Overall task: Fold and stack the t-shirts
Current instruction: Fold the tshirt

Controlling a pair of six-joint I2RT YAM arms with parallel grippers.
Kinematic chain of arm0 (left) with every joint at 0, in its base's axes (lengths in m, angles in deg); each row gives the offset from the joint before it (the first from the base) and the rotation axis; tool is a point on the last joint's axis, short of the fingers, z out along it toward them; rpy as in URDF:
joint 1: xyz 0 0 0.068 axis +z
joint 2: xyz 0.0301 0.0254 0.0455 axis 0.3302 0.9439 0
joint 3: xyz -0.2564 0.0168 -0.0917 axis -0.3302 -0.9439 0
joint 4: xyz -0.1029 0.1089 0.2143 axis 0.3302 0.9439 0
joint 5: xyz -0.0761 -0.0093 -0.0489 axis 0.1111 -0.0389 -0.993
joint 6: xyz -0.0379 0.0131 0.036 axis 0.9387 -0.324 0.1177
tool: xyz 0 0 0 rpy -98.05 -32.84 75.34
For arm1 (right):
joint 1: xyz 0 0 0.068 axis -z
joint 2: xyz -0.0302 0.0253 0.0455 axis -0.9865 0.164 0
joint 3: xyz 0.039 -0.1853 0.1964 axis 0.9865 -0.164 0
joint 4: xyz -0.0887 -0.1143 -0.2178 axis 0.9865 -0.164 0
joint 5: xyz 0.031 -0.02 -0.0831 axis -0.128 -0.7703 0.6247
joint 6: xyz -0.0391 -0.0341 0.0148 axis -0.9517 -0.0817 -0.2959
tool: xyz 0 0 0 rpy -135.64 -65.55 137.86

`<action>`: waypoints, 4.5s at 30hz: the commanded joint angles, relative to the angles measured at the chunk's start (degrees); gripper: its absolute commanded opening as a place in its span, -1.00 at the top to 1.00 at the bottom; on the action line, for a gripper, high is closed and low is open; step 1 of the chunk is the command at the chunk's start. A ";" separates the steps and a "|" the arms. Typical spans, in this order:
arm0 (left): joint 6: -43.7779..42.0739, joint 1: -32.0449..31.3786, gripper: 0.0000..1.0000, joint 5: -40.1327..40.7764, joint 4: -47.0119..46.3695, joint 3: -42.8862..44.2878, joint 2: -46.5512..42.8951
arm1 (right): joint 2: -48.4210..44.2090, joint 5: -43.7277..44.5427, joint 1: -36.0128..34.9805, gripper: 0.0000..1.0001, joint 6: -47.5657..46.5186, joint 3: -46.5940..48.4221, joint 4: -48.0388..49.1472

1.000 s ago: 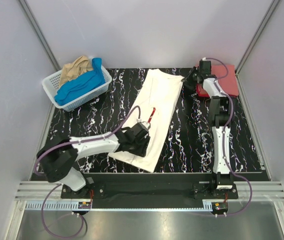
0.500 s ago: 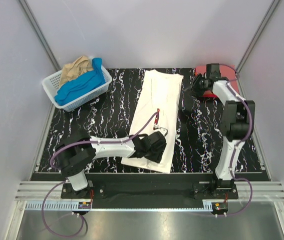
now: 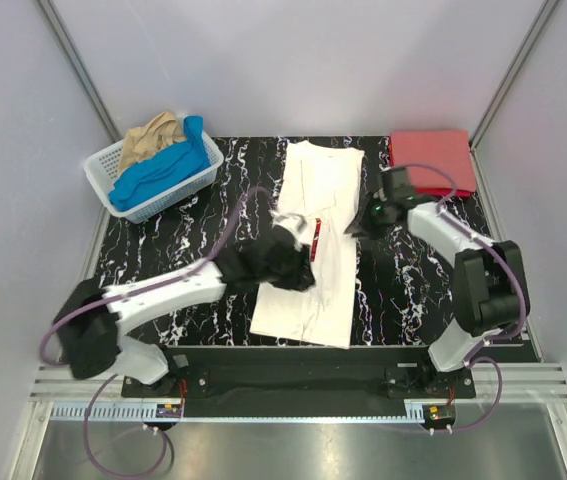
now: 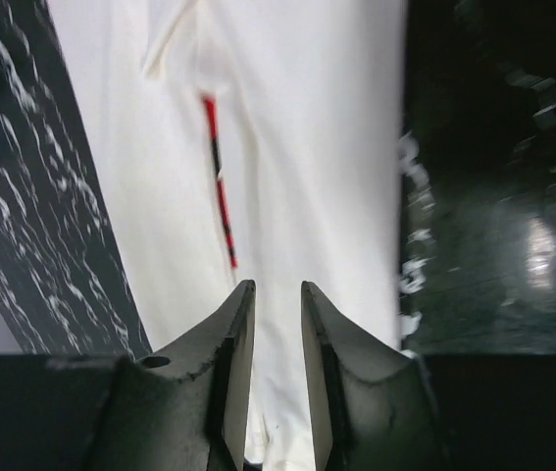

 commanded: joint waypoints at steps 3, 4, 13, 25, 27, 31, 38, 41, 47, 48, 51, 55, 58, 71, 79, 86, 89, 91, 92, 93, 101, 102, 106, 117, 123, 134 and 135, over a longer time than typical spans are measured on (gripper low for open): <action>-2.26 15.15 -0.10 -1.18 4.77 -8.72 -13.13 | -2.30 4.80 -12.82 0.44 4.78 -6.37 4.20; -2.18 17.02 -0.10 -4.32 4.51 -11.26 -13.84 | -2.03 5.24 -15.36 0.46 5.65 -7.51 4.64; 0.63 21.96 -0.04 -3.83 2.06 -20.24 -13.85 | 2.80 8.76 -24.61 0.67 8.12 -11.21 6.75; 5.64 14.32 0.05 -3.92 -3.75 -25.61 -8.93 | -1.32 7.27 -26.36 0.65 8.20 -10.86 3.95; 7.04 12.30 0.10 -3.04 -3.93 -26.40 -8.92 | -2.55 6.65 -27.59 0.64 9.35 -11.74 3.33; 9.68 8.43 0.14 -1.63 -4.46 -27.37 -8.58 | -4.58 7.44 -31.02 0.70 14.26 -15.95 3.24; 12.85 2.55 0.14 0.48 -4.63 -26.67 -7.16 | -3.09 12.62 -35.07 0.76 14.72 -18.78 3.41; 13.73 2.27 0.08 0.92 -4.28 -26.93 -8.39 | -5.53 12.89 -35.25 0.71 12.70 -17.55 2.54; 13.91 2.19 0.01 1.97 -1.12 -27.37 -13.93 | -11.43 14.82 -35.07 0.46 13.48 -13.33 -5.63; 13.99 2.19 0.00 2.06 -0.60 -27.89 -14.63 | -12.13 14.91 -35.07 0.41 15.83 -14.02 -6.68; 14.17 2.19 -0.01 0.92 -0.06 -29.38 -16.57 | -16.61 15.09 -35.16 0.25 21.80 -19.45 -10.03; 14.78 1.75 -0.01 -0.31 -0.76 -30.88 -17.10 | -26.08 15.18 -35.07 0.14 28.68 -27.90 -12.93; 15.05 1.13 0.02 -1.19 -2.34 -31.06 -16.75 | -31.54 15.18 -35.07 0.11 32.46 -32.65 -14.25; 15.66 -0.45 0.79 -2.42 -3.32 -30.36 -15.78 | -33.76 15.18 -35.25 0.02 35.19 -36.62 -16.71; 16.19 -0.45 1.00 -2.16 -3.14 -30.18 -16.40 | -31.91 16.66 -35.77 0.01 34.49 -35.82 -16.63; 16.10 -0.45 1.00 -3.30 -3.23 -28.34 -16.57 | -34.20 18.60 -35.69 0.76 33.88 -35.30 -16.80; 15.49 -0.28 1.00 -4.00 -3.31 -26.07 -16.22 | -36.30 20.36 -35.69 1.00 32.38 -33.46 -17.07; 14.44 0.34 1.00 -5.05 -3.31 -24.65 -14.99 | -36.57 23.25 -35.77 1.00 30.28 -31.44 -17.33; 13.48 1.38 1.00 -5.58 -3.14 -22.91 -14.38 | -36.14 24.31 -35.69 1.00 29.14 -29.60 -17.50; 12.94 2.18 1.00 -6.89 -2.97 -22.11 -12.98 | -34.65 25.36 -35.69 1.00 26.69 -28.63 -17.50; 5.22 11.76 1.00 -9.01 1.95 -8.68 -4.89 | -21.29 33.54 -32.10 1.00 12.97 -14.41 -17.50; 4.60 12.64 1.00 -9.27 2.39 -7.17 -2.27 | -19.97 33.89 -31.13 1.00 10.35 -13.34 -17.33; 1.96 17.90 1.00 -10.42 3.45 -0.23 3.98 | -14.88 31.36 -25.15 1.00 3.92 -8.85 -13.74; -5.34 28.28 1.00 -14.46 5.11 23.85 21.73 | 1.56 24.41 -13.11 1.00 -9.45 9.86 -9.77; -6.92 32.86 1.00 -20.34 6.27 34.50 30.80 | 10.26 20.38 -8.45 1.00 -12.62 19.80 -9.59; -6.58 36.37 1.00 -22.82 3.63 42.06 37.47 | 15.98 15.62 -4.75 1.00 -13.93 29.55 -9.86; -6.49 36.64 1.00 -22.55 3.72 42.41 37.92 | 17.55 14.14 -4.14 1.00 -14.29 30.35 -9.77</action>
